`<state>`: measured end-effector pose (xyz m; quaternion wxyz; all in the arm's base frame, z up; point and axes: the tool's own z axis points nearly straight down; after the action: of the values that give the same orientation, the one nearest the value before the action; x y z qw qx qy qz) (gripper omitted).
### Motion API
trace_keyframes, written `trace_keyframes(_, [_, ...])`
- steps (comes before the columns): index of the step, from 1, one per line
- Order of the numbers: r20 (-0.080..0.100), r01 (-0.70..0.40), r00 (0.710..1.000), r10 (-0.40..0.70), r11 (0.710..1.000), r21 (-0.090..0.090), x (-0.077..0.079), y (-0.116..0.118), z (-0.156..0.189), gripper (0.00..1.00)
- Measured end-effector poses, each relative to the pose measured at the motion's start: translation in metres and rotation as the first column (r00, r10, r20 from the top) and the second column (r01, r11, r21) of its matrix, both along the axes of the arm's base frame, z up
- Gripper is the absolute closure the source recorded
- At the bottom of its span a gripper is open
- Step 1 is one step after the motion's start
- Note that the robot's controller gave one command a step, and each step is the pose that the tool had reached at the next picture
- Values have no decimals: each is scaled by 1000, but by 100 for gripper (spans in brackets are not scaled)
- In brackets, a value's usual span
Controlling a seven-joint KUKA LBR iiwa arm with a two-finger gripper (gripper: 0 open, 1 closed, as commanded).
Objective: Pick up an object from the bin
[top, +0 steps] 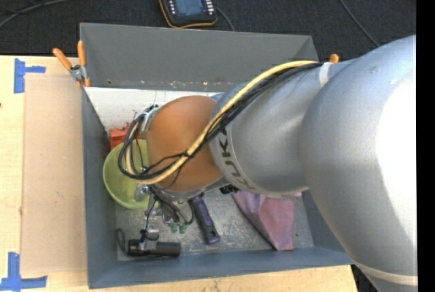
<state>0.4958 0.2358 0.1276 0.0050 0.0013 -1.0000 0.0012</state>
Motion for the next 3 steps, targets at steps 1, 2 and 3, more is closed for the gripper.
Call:
trace_keyframes(1, [7, 7, 1000, -7, 1000, 2, 3, -1, 4, 0])
trace_keyframes(2, [6, 116, 993, -116, 993, 2, 39, 4, -58, 0])
trace_keyframes(3, [4, 294, 956, -294, 956, 4, 53, -17, -58, 0])
